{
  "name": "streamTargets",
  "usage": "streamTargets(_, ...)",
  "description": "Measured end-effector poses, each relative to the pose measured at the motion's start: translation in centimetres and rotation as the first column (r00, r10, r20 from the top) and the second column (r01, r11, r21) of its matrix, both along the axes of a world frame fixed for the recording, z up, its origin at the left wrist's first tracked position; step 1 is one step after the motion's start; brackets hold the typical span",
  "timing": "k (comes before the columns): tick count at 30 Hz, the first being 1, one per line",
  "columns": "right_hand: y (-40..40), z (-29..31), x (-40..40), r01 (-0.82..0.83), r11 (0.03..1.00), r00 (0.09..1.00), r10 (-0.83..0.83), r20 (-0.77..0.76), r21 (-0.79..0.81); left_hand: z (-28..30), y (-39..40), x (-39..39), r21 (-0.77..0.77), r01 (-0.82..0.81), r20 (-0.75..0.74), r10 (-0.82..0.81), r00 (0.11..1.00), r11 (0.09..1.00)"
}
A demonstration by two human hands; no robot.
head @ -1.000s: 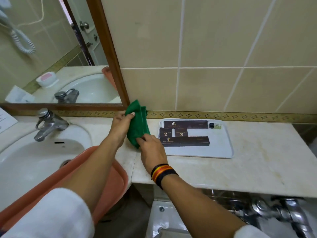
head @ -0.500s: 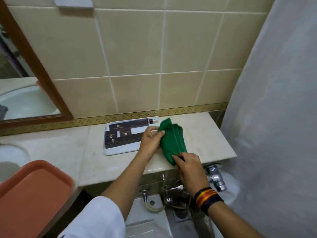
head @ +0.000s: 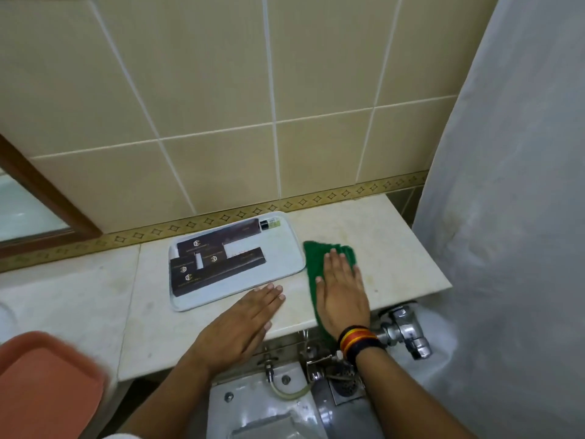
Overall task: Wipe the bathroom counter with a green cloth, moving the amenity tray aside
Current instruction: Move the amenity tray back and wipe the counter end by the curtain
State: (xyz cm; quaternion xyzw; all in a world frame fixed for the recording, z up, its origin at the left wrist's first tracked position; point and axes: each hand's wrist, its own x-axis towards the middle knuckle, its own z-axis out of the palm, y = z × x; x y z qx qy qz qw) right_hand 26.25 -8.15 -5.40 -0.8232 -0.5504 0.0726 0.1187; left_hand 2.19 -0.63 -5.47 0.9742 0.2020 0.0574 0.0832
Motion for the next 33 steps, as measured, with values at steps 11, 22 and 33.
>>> streamTargets(11,11.7,-0.2,9.3,-0.144,0.989,0.989,0.144,0.013,-0.036,-1.3,0.7,-0.3,-0.065,-0.027,-0.026,0.026,0.999,0.997)
streamTargets(22,1.3,-1.3,3.5,0.091,0.995,0.994,-0.089,0.068,-0.028,-1.5,0.7,-0.3,-0.079,-0.031,-0.061,0.026,0.998,0.996)
streamTargets(33,6.9,-1.0,17.5,0.126,0.992,0.992,-0.125,0.032,-0.026,-2.9,1.2,-0.7,-0.069,0.001,-0.006,-0.001,1.0,0.998)
